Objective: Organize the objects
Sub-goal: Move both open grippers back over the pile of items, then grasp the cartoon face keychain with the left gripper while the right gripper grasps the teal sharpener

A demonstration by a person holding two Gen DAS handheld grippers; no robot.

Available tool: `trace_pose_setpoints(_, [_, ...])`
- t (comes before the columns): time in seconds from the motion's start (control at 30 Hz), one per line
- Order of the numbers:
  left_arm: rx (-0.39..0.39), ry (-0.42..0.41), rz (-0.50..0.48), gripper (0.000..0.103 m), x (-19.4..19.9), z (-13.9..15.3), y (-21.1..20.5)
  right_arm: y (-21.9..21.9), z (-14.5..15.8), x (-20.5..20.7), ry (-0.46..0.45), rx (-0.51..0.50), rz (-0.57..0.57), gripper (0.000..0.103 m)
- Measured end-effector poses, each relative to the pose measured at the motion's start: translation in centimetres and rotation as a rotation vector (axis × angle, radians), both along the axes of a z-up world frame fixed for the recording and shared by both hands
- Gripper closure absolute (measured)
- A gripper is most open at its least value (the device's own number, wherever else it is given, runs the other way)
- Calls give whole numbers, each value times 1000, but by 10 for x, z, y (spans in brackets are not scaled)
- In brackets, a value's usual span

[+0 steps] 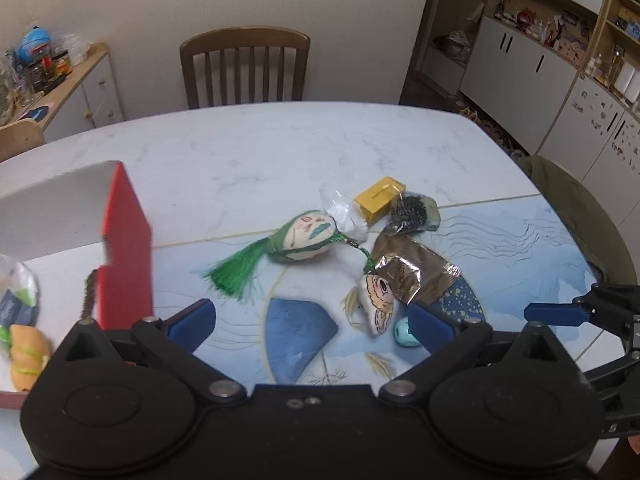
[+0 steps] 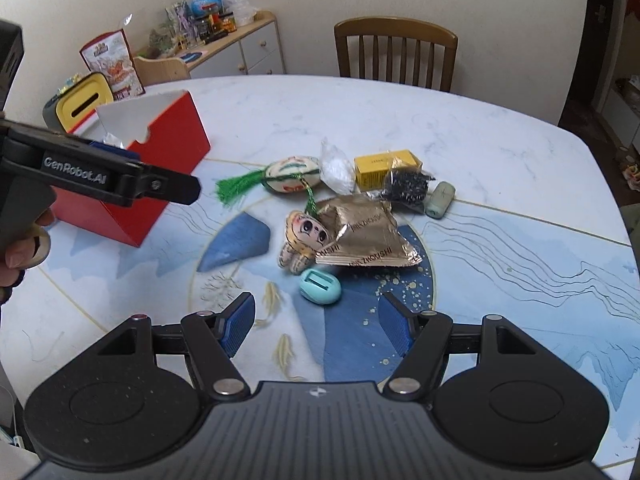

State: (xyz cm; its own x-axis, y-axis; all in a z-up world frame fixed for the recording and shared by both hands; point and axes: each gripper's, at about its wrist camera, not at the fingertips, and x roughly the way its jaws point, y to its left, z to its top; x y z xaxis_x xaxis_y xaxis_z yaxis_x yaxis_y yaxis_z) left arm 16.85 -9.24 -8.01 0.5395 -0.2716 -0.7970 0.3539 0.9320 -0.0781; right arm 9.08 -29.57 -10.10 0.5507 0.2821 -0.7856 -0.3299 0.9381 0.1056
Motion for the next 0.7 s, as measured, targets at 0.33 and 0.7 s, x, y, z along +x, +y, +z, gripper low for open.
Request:
trace_pose_setpoints(0.33, [-1,56,-54,1,19,-41,-32,4,-39,26,18,1,55,35])
trace_pose_setpoints(0.7, [-33,113,-79,11,38,-66,-53,6,-65,50,22,28,59,35])
